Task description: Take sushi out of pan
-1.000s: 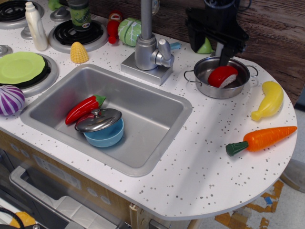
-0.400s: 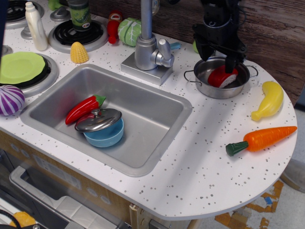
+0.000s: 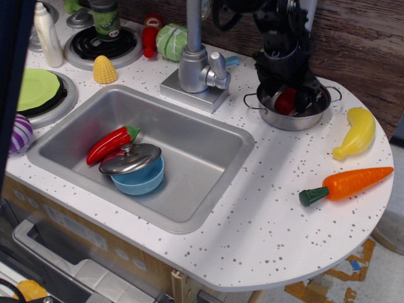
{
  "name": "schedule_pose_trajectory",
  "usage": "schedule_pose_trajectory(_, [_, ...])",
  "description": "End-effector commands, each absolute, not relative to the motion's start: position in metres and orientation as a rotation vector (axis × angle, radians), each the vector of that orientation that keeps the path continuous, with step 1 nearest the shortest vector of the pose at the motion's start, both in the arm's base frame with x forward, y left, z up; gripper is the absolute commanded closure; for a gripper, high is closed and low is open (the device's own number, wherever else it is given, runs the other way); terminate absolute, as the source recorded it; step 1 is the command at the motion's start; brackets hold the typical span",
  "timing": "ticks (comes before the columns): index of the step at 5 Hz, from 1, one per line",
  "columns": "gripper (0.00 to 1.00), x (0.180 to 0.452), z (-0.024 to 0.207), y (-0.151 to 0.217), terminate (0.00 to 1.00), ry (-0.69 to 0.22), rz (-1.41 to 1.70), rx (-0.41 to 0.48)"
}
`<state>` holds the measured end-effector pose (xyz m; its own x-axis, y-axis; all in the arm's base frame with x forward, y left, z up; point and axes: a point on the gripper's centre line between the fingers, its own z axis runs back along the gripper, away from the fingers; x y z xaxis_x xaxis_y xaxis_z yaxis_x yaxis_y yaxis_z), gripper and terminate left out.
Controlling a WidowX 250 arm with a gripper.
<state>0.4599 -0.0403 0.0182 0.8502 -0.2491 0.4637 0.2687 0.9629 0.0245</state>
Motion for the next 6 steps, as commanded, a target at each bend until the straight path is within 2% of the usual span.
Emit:
schedule_pose_trajectory(1, [0.0,0.468,0.03,-0.038,0.0,-0.515,-0.295,-0.042])
schedule_pose_trajectory(2, [1.0,0.464,0.027,-0.038,0.0,-0.521,-0.265,-0.019])
schedule_pose_trajectory(4, [1.0,0.468,0.044,-0.043,0.0,-0.476,-0.241,0.008])
schedule_pose_trajectory(6, [1.0,0.46,0.094,-0.038,0.0,-0.436,-0.235,0.16])
